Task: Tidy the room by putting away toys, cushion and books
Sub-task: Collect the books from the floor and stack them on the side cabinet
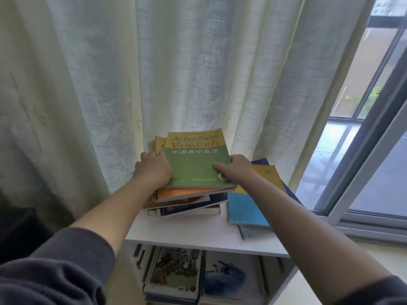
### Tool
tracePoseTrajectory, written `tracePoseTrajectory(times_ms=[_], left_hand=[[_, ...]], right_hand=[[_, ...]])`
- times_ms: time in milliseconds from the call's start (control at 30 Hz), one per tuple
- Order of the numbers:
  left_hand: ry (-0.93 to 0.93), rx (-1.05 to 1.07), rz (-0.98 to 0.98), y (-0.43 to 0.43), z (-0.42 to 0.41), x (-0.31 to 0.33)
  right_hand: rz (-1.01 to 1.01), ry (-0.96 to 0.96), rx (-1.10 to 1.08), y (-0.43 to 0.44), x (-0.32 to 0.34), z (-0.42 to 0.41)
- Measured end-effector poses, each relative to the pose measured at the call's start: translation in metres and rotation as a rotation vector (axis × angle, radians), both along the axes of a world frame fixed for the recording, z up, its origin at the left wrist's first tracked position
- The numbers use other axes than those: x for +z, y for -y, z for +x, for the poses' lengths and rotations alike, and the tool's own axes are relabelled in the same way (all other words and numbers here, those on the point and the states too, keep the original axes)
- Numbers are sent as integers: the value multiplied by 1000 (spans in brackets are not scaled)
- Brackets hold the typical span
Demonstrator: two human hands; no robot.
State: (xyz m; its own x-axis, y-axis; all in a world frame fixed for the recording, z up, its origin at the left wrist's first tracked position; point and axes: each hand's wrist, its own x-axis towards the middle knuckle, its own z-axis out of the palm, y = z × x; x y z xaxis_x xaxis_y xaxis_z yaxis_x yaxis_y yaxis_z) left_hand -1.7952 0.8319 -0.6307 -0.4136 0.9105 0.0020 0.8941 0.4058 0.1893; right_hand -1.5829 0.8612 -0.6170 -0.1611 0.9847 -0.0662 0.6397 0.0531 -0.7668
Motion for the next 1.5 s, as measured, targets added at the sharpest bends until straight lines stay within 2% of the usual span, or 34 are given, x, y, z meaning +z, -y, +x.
tracePoseTrajectory(times_ms=[67,133,233,400,467,533,600,700,800,867,967,1033,1167,1267,1400,1500], left_hand=[[6,19,9,3,2,1],[-7,-30,123,11,13,5],[-69,-277,280,34,53,7],[-140,-662,435,61,129,-13],[-200,-824,447,62,155,-27],[-224,-914,322,60,179,-39],[-201,-857,126,55,194,-52],[-104,-671,-203,44,202,-70],[-25,-580,-295,31,205,-85],[-51,-578,-275,29,206,-90],[-68,-593,-221,29,207,-93],[-62,-593,-179,31,206,-95],[-15,-584,-55,33,202,-101],[81,-592,95,38,197,-103],[134,-710,371,46,199,-99],[314,-719,512,46,199,-87]], right_hand=[[6,8,14,0,-7,9],[34,24,-16,4,-12,24],[40,63,-81,16,-25,57],[-91,132,-208,37,-54,115],[-131,127,-250,44,-62,132],[-131,132,-274,49,-68,145],[-124,141,-260,51,-74,153],[-112,46,-285,50,-79,161],[-134,-134,-364,45,-80,167],[-195,-278,-438,40,-77,170],[-411,-615,-522,35,-73,169],[-457,-655,-487,35,-74,161],[-344,-628,-446,36,-82,157],[-264,-740,-465,35,-81,166],[-225,-886,-503,37,-68,174],[-190,-1041,-501,39,-52,181]])
